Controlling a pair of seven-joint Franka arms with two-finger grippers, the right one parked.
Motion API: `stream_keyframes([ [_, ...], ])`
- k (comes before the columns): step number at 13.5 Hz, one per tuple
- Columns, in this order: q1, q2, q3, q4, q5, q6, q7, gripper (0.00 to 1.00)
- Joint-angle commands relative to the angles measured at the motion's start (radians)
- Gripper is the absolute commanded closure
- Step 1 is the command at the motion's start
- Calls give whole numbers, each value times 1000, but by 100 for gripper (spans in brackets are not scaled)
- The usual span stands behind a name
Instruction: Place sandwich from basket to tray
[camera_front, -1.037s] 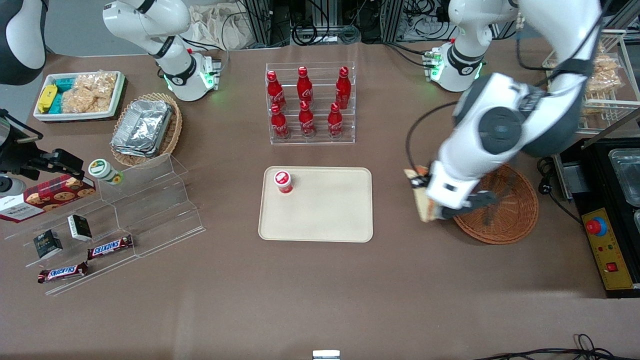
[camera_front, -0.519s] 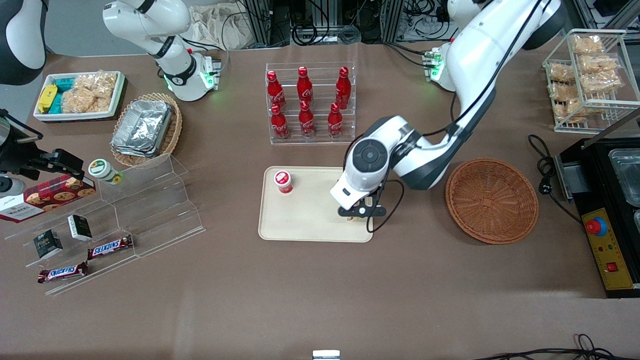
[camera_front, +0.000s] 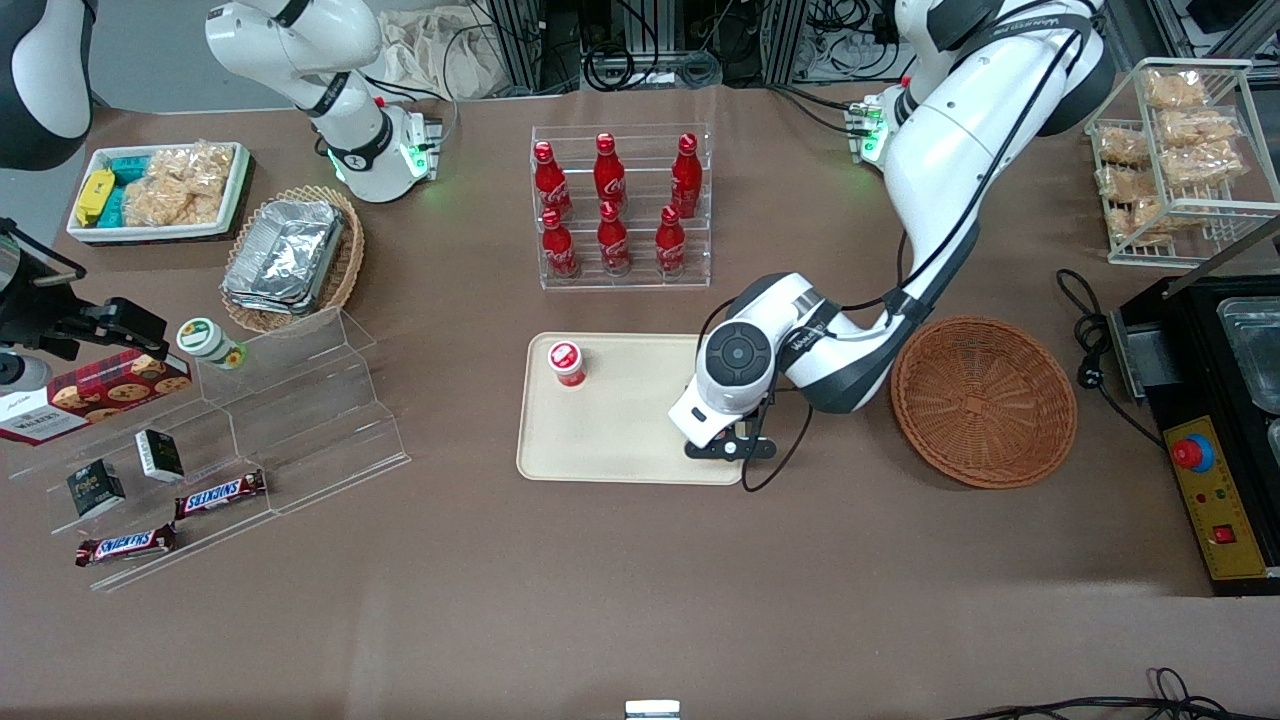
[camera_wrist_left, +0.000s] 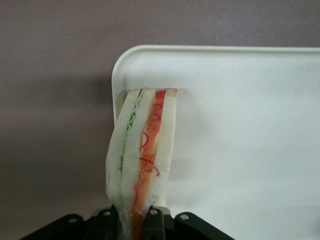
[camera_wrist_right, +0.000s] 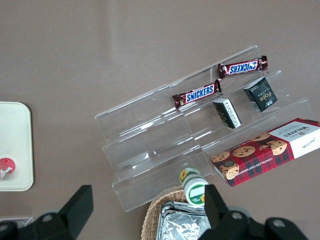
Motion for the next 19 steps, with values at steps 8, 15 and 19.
stream_keyframes([
  [8, 32, -81, 0, 77, 13, -161, -8, 0],
  [15, 238, -474, -16, -220, -189, -269, 113, 4],
  [19, 348, -638, -14, -290, -314, -252, 225, 3],
])
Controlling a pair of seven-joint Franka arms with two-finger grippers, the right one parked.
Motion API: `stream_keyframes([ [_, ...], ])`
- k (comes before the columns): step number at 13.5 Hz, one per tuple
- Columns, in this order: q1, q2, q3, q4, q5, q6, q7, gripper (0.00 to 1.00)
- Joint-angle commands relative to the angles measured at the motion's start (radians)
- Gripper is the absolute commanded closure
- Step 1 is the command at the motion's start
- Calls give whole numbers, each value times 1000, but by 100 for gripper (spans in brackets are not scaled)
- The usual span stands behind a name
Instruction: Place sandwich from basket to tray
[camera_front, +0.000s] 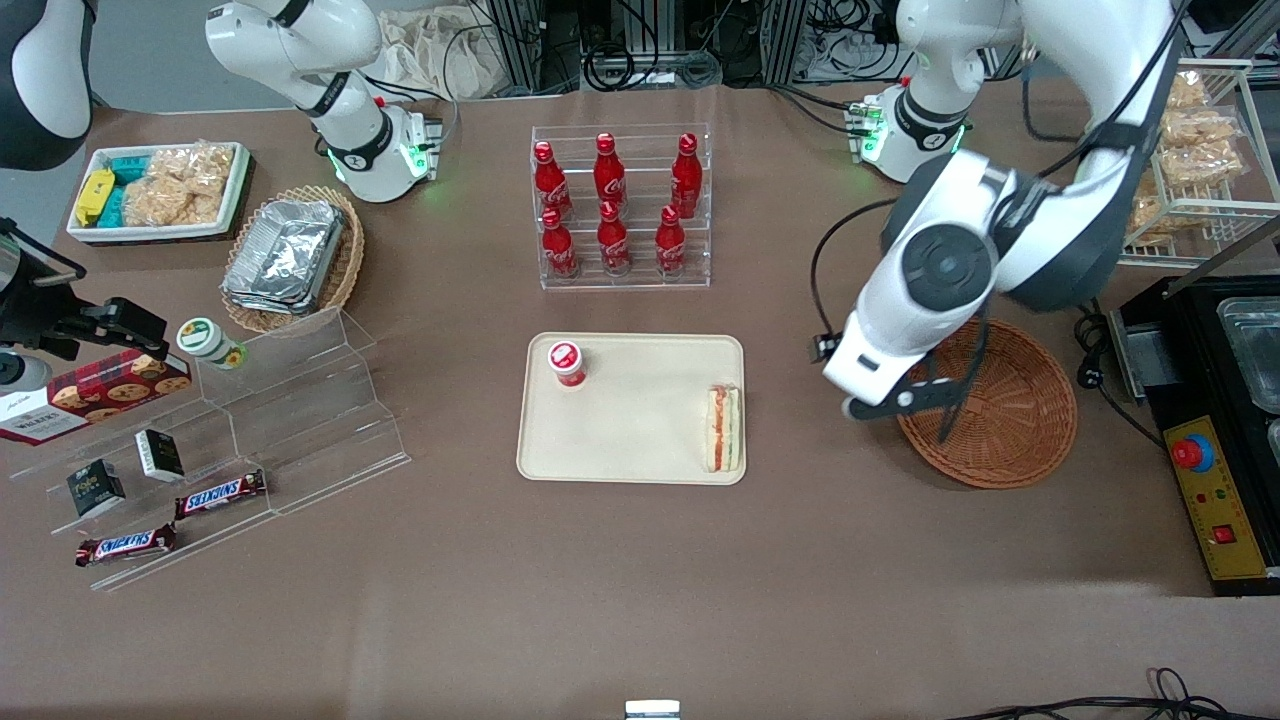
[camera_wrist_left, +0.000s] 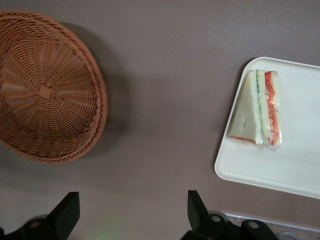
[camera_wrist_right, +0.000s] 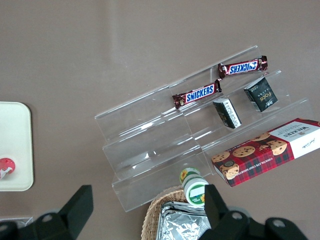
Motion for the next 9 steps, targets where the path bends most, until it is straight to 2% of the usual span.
stream_keyframes([
  [1, 86, -110, -8, -75, -57, 29, 70, 2],
  [4, 137, -139, -3, -93, -60, 23, 147, 1],
  [6, 162, -201, 27, -140, -65, 21, 266, 1],
  [7, 124, -234, 111, -165, -97, 17, 346, 1],
  [9, -60, -273, 365, -184, -129, 9, 461, 1],
])
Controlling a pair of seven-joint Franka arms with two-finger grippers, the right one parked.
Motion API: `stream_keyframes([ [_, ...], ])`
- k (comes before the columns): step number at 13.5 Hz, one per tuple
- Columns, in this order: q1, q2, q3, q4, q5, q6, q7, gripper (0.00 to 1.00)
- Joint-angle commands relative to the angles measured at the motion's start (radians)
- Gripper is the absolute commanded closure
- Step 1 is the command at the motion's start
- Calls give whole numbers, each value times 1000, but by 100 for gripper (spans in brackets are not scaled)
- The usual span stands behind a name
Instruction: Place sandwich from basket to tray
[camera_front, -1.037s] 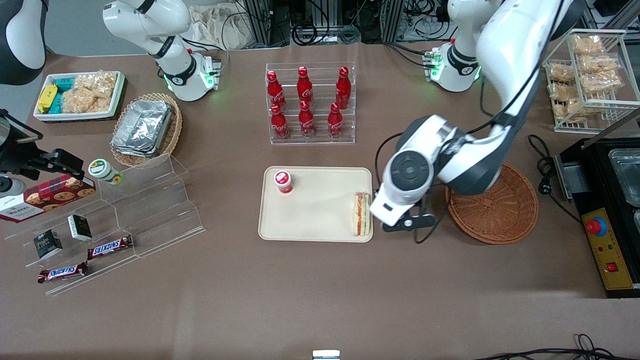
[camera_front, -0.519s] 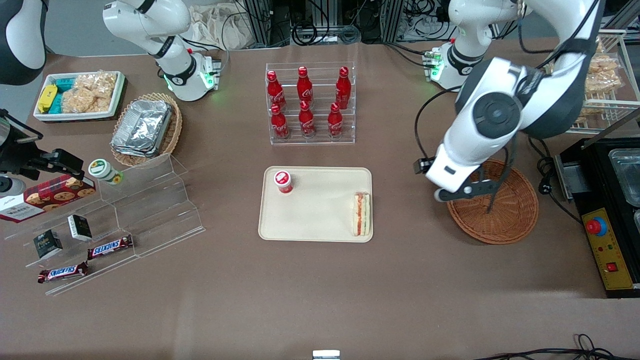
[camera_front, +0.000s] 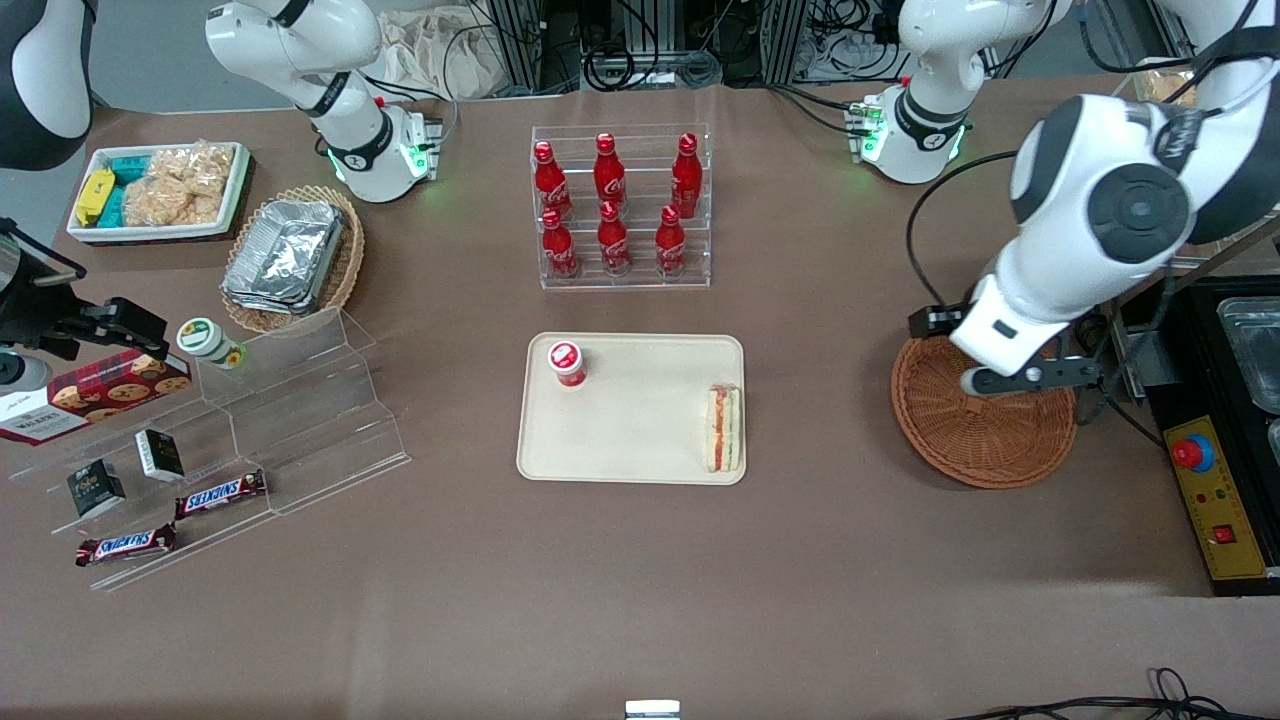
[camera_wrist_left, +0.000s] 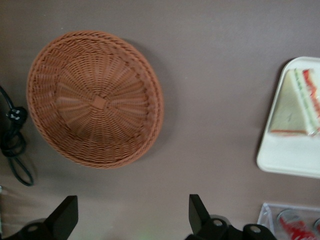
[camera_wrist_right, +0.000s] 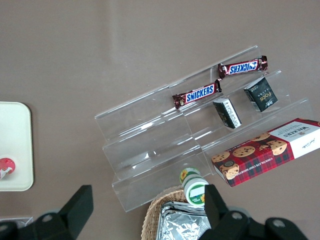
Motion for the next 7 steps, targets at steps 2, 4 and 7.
stream_keyframes([
  [2, -218, -110, 338, -58, -42, -32, 230, 1],
  [4, -216, -99, 351, -13, -38, -48, 282, 0],
  [7, -219, 12, 344, 157, -37, -110, 271, 0],
])
